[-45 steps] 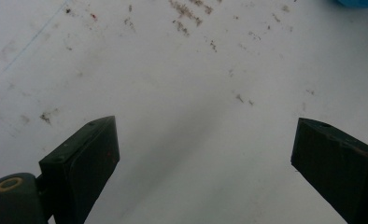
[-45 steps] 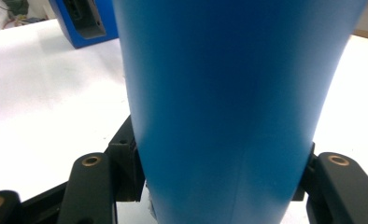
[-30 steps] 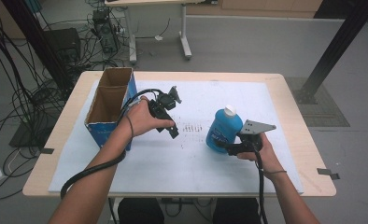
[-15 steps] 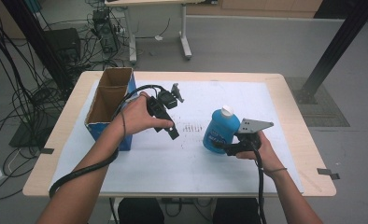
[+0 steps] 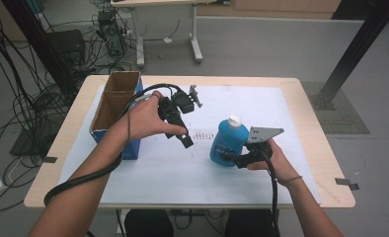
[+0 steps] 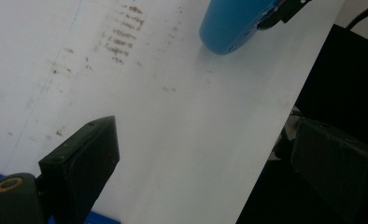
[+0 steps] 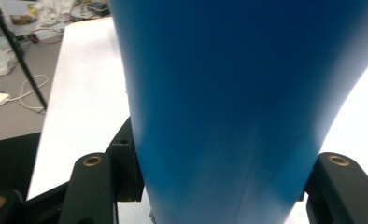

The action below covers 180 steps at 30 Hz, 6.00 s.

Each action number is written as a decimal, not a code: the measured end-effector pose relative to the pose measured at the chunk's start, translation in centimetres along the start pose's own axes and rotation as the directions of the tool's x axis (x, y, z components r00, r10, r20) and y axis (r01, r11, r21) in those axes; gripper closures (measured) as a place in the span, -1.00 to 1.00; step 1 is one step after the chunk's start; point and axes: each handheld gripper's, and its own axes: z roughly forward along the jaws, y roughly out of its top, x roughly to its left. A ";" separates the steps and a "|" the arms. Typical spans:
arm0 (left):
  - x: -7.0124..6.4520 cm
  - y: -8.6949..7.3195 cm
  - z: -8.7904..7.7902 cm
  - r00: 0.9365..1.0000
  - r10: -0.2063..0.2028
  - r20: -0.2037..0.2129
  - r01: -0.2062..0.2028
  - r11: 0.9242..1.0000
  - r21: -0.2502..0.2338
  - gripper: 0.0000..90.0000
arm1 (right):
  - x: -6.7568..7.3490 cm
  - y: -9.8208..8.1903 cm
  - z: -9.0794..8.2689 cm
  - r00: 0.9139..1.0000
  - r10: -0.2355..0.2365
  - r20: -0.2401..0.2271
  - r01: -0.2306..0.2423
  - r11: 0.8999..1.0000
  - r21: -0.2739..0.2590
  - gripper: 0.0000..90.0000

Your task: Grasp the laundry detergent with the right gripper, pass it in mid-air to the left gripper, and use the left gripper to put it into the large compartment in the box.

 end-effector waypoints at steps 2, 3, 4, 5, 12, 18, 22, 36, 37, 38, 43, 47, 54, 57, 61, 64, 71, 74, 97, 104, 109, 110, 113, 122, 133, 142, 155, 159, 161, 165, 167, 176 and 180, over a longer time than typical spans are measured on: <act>-0.4 0.2 -0.3 1.000 0.017 -0.001 -0.017 1.000 -0.004 -0.82 | -0.1 0.1 0.1 1.000 -0.003 -0.013 0.003 1.000 0.000 -0.10; -0.5 0.3 -0.5 1.000 0.026 0.002 -0.026 1.000 -0.006 -0.82 | -0.1 0.1 0.2 1.000 -0.006 -0.019 0.006 1.000 -0.001 -0.10; -0.7 0.3 -0.6 0.999 0.034 0.000 -0.034 0.999 -0.007 -0.82 | -0.1 0.1 0.2 1.000 -0.005 -0.023 0.005 1.000 -0.001 -0.10; -0.9 0.5 -0.7 0.999 0.039 0.000 -0.039 0.999 -0.004 -0.82 | -0.1 0.2 0.3 1.000 -0.008 -0.026 0.008 1.000 -0.002 -0.10; -2.7 1.8 -1.2 0.994 0.108 -0.013 -0.108 0.994 0.024 -0.82 | -0.2 0.6 0.7 0.998 -0.022 -0.064 0.023 1.000 0.006 -0.09; -4.1 3.0 -1.5 0.987 0.158 -0.016 -0.157 0.986 0.051 -0.82 | -0.3 1.3 1.0 0.995 -0.041 -0.095 0.043 0.999 0.018 -0.09; -5.0 3.7 -1.4 0.983 0.186 -0.015 -0.184 0.980 0.071 -0.82 | -0.4 1.7 1.2 0.992 -0.053 -0.115 0.056 0.998 0.022 -0.09; -6.3 5.6 -1.0 0.969 0.246 -0.001 -0.244 0.962 0.118 -0.82 | -0.2 3.4 2.7 0.974 -0.102 -0.202 0.116 0.992 0.058 -0.09; -6.4 5.7 -1.0 0.967 0.253 -0.004 -0.251 0.960 0.124 -0.82 | -0.2 3.5 2.9 0.973 -0.103 -0.208 0.118 0.991 0.059 -0.09; -6.5 5.8 -1.0 0.967 0.254 -0.001 -0.252 0.960 0.124 -0.82 | -0.2 3.6 3.0 0.971 -0.106 -0.212 0.122 0.991 0.061 -0.09; -6.9 6.2 -0.8 0.964 0.267 0.002 -0.265 0.955 0.134 -0.82 | -0.2 4.2 3.4 0.965 -0.119 -0.235 0.139 0.988 0.068 -0.09; -7.3 6.6 -0.5 0.960 0.279 0.001 -0.275 0.949 0.156 -0.82 | -0.1 4.7 3.8 0.959 -0.131 -0.253 0.155 0.985 0.077 -0.09; -7.8 7.2 -0.3 0.953 0.304 0.009 -0.300 0.937 0.178 -0.82 | -0.3 5.5 4.3 0.948 -0.149 -0.281 0.181 0.979 0.092 -0.09; -8.1 7.5 -0.3 0.950 0.312 0.009 -0.308 0.933 0.184 -0.82 | -0.4 5.8 4.5 0.944 -0.150 -0.293 0.187 0.977 0.101 -0.09; -8.2 7.7 -0.3 0.945 0.326 0.015 -0.323 0.927 0.193 -0.82 | -0.6 6.0 4.7 0.939 -0.151 -0.310 0.192 0.976 0.104 -0.09; -8.3 7.8 -0.1 0.944 0.329 0.011 -0.324 0.923 0.208 -0.82 | -0.6 6.1 4.7 0.938 -0.150 -0.313 0.192 0.976 0.107 -0.09; -8.2 7.9 0.0 0.945 0.328 0.012 -0.323 0.922 0.214 -0.82 | -0.7 6.0 4.8 0.937 -0.150 -0.314 0.191 0.976 0.103 -0.09; -8.1 7.9 -0.1 0.945 0.325 0.014 -0.321 0.923 0.211 -0.82 | -0.7 5.9 4.8 0.938 -0.148 -0.312 0.189 0.977 0.102 -0.09; -8.0 7.7 -0.2 0.948 0.320 0.004 -0.314 0.927 0.204 -0.81 | -0.8 5.5 4.7 0.942 -0.145 -0.304 0.178 0.980 0.085 -0.09; -8.0 7.6 -0.2 0.949 0.316 -0.003 -0.308 0.929 0.205 -0.81 | -0.9 5.5 4.8 0.941 -0.141 -0.306 0.175 0.981 0.084 -0.08; -8.0 7.7 -0.1 0.949 0.317 -0.003 -0.309 0.927 0.211 -0.81 | -0.9 5.4 4.7 0.943 -0.139 -0.302 0.169 0.982 0.078 -0.08; -7.9 7.7 0.0 0.949 0.317 -0.003 -0.309 0.928 0.209 -0.81 | -0.9 5.5 4.7 0.943 -0.141 -0.302 0.172 0.982 0.079 -0.08; -8.0 7.8 0.0 0.948 0.318 -0.002 -0.310 0.927 0.211 -0.81 | -0.9 5.5 4.7 0.943 -0.141 -0.302 0.173 0.982 0.081 -0.08; -8.3 7.9 0.0 0.947 0.322 -0.011 -0.313 0.925 0.214 -0.81 | -0.9 5.4 4.5 0.944 -0.138 -0.300 0.168 0.983 0.079 -0.08; -8.2 7.9 -0.1 0.947 0.321 -0.012 -0.311 0.926 0.215 -0.81 | -0.8 5.6 4.3 0.945 -0.144 -0.294 0.173 0.982 0.076 -0.08; -8.2 7.8 -0.2 0.948 0.318 -0.013 -0.308 0.927 0.217 -0.81 | -0.8 5.7 4.5 0.943 -0.145 -0.298 0.174 0.982 0.072 -0.08; -8.2 7.6 -0.3 0.950 0.312 -0.016 -0.302 0.929 0.216 -0.81 | -0.7 5.7 4.6 0.943 -0.146 -0.299 0.174 0.982 0.070 -0.07; -8.1 7.5 -0.3 0.950 0.311 -0.018 -0.300 0.930 0.213 -0.81 | -0.8 5.7 4.6 0.942 -0.147 -0.301 0.176 0.982 0.072 -0.07; -8.1 7.5 -0.3 0.950 0.312 -0.018 -0.301 0.929 0.215 -0.81 | -0.7 5.7 4.6 0.943 -0.146 -0.298 0.174 0.982 0.070 -0.07; -8.1 7.5 -0.3 0.950 0.312 -0.018 -0.301 0.929 0.216 -0.81 | -0.8 5.7 4.6 0.943 -0.146 -0.298 0.174 0.982 0.070 -0.07; -8.1 7.4 -0.3 0.951 0.310 -0.016 -0.300 0.930 0.213 -0.81 | -0.8 5.7 4.5 0.943 -0.150 -0.296 0.178 0.982 0.068 -0.07; -8.1 7.5 -0.3 0.951 0.310 -0.017 -0.299 0.930 0.215 -0.81 | -0.8 5.7 4.6 0.943 -0.147 -0.299 0.174 0.982 0.066 -0.07; -8.1 7.5 -0.3 0.951 0.308 -0.020 -0.297 0.930 0.216 -0.81 | -0.7 5.7 4.6 0.943 -0.146 -0.297 0.173 0.983 0.064 -0.07</act>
